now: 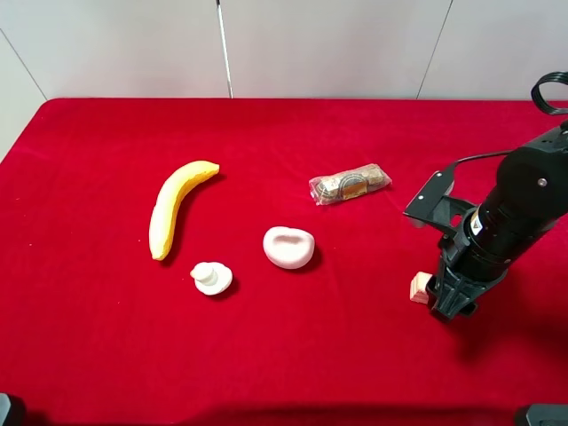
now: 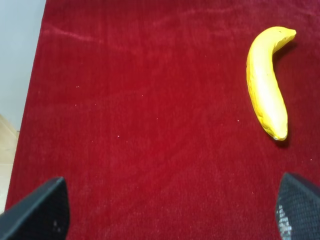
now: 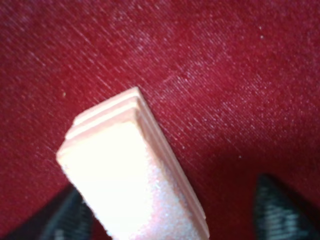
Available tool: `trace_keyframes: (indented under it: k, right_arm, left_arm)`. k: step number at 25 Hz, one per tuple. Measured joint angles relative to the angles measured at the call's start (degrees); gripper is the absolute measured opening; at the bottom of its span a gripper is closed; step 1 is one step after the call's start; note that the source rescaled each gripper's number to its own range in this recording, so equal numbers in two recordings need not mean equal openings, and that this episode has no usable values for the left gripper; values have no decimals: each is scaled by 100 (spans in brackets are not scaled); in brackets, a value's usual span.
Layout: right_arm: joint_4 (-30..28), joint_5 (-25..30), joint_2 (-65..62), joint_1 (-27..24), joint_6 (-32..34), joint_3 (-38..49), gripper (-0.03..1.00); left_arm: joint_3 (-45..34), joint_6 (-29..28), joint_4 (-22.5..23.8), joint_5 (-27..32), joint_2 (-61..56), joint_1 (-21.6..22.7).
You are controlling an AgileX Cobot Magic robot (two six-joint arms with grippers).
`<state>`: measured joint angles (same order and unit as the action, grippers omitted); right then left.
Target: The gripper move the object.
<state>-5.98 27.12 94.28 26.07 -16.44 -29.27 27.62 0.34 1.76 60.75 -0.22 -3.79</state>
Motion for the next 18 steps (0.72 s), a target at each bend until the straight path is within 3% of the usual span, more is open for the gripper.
trace_keyframes:
  k: [6,9,18]
  right_arm:
    - [0,0,0,0,0,0,23]
    - [0,11,0,0,0,0,12]
    - [0,16,0,0,0,0,8]
  left_arm:
    - [0,0,0,0,0,0]
    - [0,0,0,0,0,0]
    - [0,0,0,0,0,0]
